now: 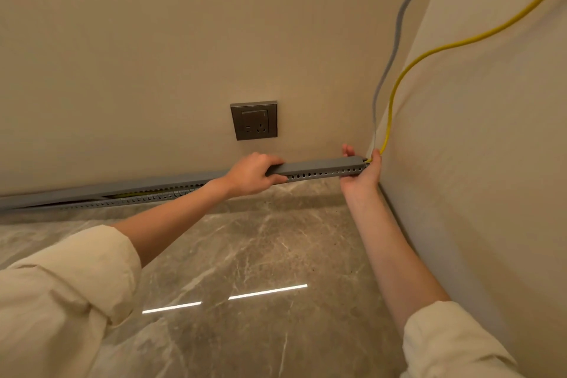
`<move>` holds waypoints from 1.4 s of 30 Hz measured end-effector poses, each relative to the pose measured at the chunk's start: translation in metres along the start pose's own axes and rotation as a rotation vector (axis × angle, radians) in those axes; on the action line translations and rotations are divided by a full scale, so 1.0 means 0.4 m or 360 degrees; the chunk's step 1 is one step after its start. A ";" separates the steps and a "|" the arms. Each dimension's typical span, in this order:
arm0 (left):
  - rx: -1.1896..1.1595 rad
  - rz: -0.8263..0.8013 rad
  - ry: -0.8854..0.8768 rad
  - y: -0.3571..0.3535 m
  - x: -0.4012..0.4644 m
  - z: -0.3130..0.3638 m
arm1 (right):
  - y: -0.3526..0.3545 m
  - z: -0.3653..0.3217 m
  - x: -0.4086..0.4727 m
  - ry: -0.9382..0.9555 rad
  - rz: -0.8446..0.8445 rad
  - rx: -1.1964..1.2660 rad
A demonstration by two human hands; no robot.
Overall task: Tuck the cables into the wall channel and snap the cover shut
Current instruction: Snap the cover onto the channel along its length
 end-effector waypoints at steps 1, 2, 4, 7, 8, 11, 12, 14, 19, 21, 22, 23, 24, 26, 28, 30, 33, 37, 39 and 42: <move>0.0032 0.0004 -0.0013 0.000 -0.004 0.004 | -0.002 0.004 -0.003 -0.0020 0.0019 0.0037; 0.0053 0.0016 -0.0026 0.000 -0.007 0.008 | -0.002 0.008 -0.004 -0.0044 0.0035 0.0065; 0.0030 0.0034 -0.0033 0.002 -0.013 0.011 | -0.006 0.009 -0.001 -0.0086 0.0049 0.0079; -0.0114 -0.0018 -0.0012 0.007 -0.009 0.010 | -0.006 0.008 0.003 -0.0112 0.0062 0.0052; -0.0151 -0.0045 -0.0016 0.008 -0.006 0.011 | -0.006 0.007 0.005 -0.0112 0.0057 0.0058; -0.0218 -0.0096 -0.0035 0.013 -0.003 0.012 | -0.005 0.011 0.002 -0.0128 0.0014 0.0136; -0.0224 -0.0113 -0.0037 0.012 -0.002 0.012 | -0.007 0.012 0.002 -0.0129 -0.0012 0.0170; -0.0218 -0.0162 -0.0034 0.009 0.003 0.014 | -0.014 0.011 0.004 -0.0118 -0.0071 0.0223; -0.0166 -0.0260 -0.0034 0.008 0.027 0.025 | -0.036 0.011 0.009 -0.0089 -0.0181 0.0308; -0.0160 -0.0276 -0.0055 0.006 0.034 0.034 | -0.038 0.008 0.008 -0.0071 -0.0179 0.0318; -0.0160 -0.0286 -0.0060 0.004 0.038 0.038 | -0.039 0.006 0.006 -0.0060 -0.0172 0.0321; -0.0160 -0.0301 -0.0062 0.000 0.040 0.042 | -0.037 0.005 0.003 -0.0048 -0.0161 0.0322; -0.0160 -0.0318 -0.0064 -0.004 0.042 0.045 | -0.035 0.004 0.001 -0.0037 -0.0142 0.0316; -0.0167 -0.0341 -0.0085 -0.010 0.042 0.050 | -0.027 0.003 -0.002 -0.0017 -0.0076 0.0284; -0.0170 -0.0336 -0.0115 -0.013 0.038 0.053 | -0.018 0.001 -0.002 0.0006 -0.0016 0.0228; -0.0154 -0.0301 -0.0140 -0.013 0.032 0.056 | -0.019 -0.001 -0.001 0.0011 -0.0020 0.0168; -0.0098 -0.0262 -0.0177 -0.011 0.026 0.060 | -0.026 -0.003 0.001 0.0023 -0.0060 0.0229; -0.0052 -0.0200 -0.0224 -0.003 0.020 0.066 | -0.032 0.006 0.004 0.0025 -0.0136 0.0575; 0.0026 -0.0159 -0.0230 0.000 0.017 0.068 | -0.041 0.012 0.012 0.0022 -0.0230 0.0715; 0.0239 -0.0072 -0.0216 -0.001 0.016 0.070 | -0.056 0.025 0.024 -0.0042 -0.0348 0.0822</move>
Point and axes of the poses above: each hand's wrist, its own x-axis towards the middle knuckle, its own y-axis out of the back of the hand, z = x × y, the point moved 9 cm from there along x, towards the middle knuckle, and after that the axes turned 13 degrees about -z, right-handed, at the moved point
